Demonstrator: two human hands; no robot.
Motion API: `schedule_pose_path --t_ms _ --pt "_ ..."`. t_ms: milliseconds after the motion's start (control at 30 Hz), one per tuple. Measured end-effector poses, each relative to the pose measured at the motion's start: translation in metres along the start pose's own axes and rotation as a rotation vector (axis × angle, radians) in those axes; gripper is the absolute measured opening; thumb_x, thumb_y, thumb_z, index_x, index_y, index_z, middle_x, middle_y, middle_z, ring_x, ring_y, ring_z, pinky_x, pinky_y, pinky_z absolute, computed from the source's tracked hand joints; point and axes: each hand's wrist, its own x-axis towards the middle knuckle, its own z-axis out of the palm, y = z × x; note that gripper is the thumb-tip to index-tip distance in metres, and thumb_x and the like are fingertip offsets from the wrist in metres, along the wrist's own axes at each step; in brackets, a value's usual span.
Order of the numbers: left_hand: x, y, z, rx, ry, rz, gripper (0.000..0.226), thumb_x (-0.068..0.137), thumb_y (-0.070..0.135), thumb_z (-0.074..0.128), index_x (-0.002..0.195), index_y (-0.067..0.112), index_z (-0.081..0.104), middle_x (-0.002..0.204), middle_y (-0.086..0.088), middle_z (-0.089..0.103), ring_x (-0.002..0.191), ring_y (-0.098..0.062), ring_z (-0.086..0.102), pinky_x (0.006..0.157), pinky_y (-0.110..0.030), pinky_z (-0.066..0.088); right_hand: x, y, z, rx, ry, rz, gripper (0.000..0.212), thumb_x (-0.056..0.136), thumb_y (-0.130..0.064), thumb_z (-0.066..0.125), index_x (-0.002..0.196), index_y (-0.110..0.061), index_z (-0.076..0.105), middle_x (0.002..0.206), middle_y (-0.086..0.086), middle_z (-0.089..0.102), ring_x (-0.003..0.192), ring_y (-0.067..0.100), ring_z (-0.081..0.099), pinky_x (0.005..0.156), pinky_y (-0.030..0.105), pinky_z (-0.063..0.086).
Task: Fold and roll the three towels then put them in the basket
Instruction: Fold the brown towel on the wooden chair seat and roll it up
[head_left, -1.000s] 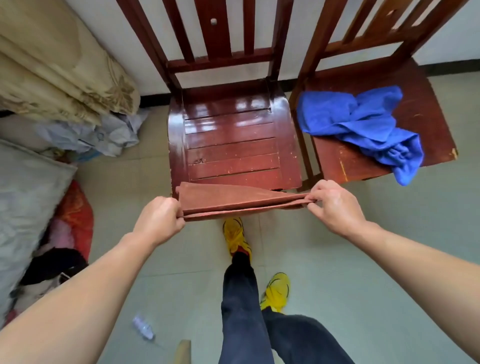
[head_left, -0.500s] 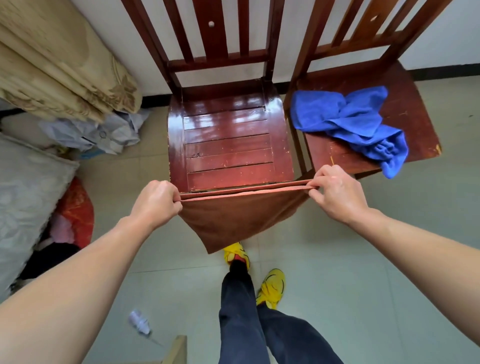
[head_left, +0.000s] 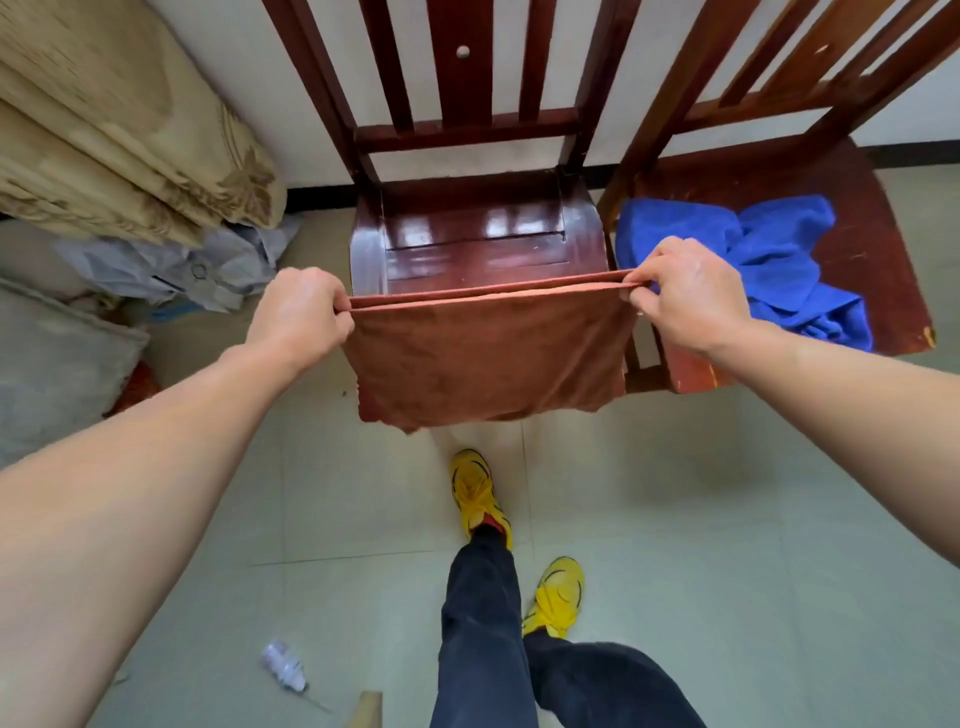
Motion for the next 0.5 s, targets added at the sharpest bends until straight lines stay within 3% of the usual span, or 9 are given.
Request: schedule_pose_path --t_ms 233,367,433,500 --pt "0.087 -0.022 -0.004 -0.134 0.035 -0.070 0.013 0.081 0.006 0.060 0.090 0.007 0.069 0.094 -0.018 0.069 0.095 -0.039 0.059 0.088 -0.044 0.049 0.082 -0.007 0.013 0.097 -0.042 0.164 0.014 0.083 -0.028 0.070 0.095 -0.024 0.076 0.091 0.007 0.071 0.094 0.034 0.060 0.070 0.036 0.045" --pt "0.119 -0.027 0.009 -0.223 0.063 -0.133 0.014 0.081 0.002 0.058 0.094 0.007 0.061 0.096 -0.016 0.067 0.092 -0.034 0.060 0.081 -0.039 0.048 0.114 -0.002 0.030 0.250 -0.044 0.302 0.016 0.074 -0.026 0.077 0.082 -0.028 0.063 0.069 -0.008 0.060 0.081 0.021 0.060 0.064 0.031 0.039" --pt "0.133 -0.031 0.020 -0.257 0.066 -0.184 0.014 0.083 0.003 0.059 0.096 0.008 0.057 0.093 -0.013 0.065 0.089 -0.031 0.059 0.076 -0.035 0.045 0.130 0.001 0.041 0.317 -0.031 0.379 0.026 0.071 -0.027 0.080 0.082 -0.028 0.057 0.066 -0.011 0.057 0.075 0.016 0.058 0.065 0.030 0.039" --pt "0.146 -0.034 0.033 -0.261 0.059 -0.224 0.012 0.084 0.004 0.059 0.095 0.010 0.058 0.091 -0.010 0.062 0.085 -0.027 0.056 0.073 -0.032 0.042 0.144 0.005 0.052 0.353 -0.040 0.428 0.022 0.071 -0.028 0.081 0.080 -0.028 0.060 0.065 -0.013 0.057 0.070 0.013 0.058 0.065 0.028 0.041"
